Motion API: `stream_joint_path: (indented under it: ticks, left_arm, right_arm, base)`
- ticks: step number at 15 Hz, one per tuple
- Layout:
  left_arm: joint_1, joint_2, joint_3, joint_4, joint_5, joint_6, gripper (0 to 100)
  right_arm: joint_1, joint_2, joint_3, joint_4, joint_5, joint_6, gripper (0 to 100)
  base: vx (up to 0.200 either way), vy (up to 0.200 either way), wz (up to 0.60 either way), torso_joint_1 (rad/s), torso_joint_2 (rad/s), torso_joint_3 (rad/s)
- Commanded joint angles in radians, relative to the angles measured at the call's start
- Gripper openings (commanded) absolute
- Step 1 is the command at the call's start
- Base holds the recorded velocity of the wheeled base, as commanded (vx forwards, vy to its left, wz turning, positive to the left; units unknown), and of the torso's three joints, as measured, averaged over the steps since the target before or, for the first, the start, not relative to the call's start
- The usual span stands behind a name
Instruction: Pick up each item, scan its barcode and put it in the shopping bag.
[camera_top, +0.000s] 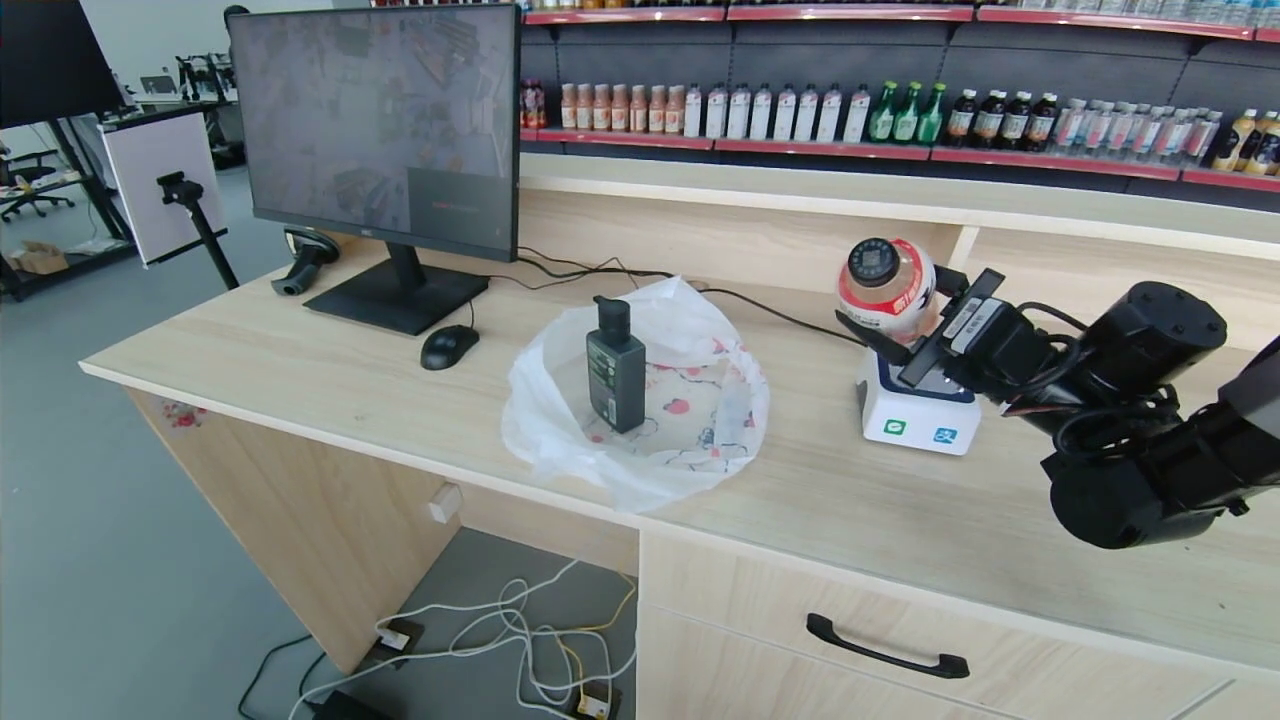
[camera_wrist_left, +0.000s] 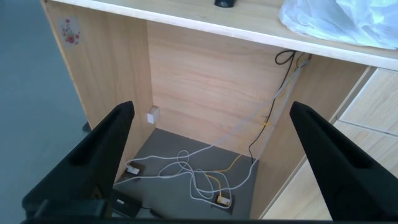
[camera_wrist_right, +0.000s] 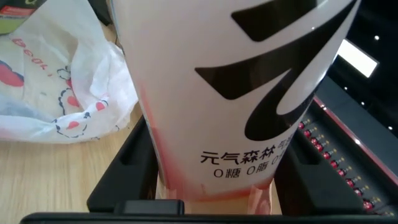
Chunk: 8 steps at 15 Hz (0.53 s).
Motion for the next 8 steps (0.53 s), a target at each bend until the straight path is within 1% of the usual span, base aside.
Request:
stream_joint_path:
  ticks: [1, 8]
  left_arm:
    - [0.000, 0.000, 0.000, 0.000, 0.000, 0.000, 100]
    - [0.000, 0.000, 0.000, 0.000, 0.000, 0.000, 100]
  right_arm:
    - [-0.033, 0.010, -0.002, -0.001, 0.001, -0.003, 0]
    - [-0.051, 0.029, 0.006, -0.001, 0.000, -0.020, 0]
  base:
    - [0.000, 0.000, 0.00, 0.000, 0.00, 0.000]
    - [0.000, 0.000, 0.00, 0.000, 0.00, 0.000]
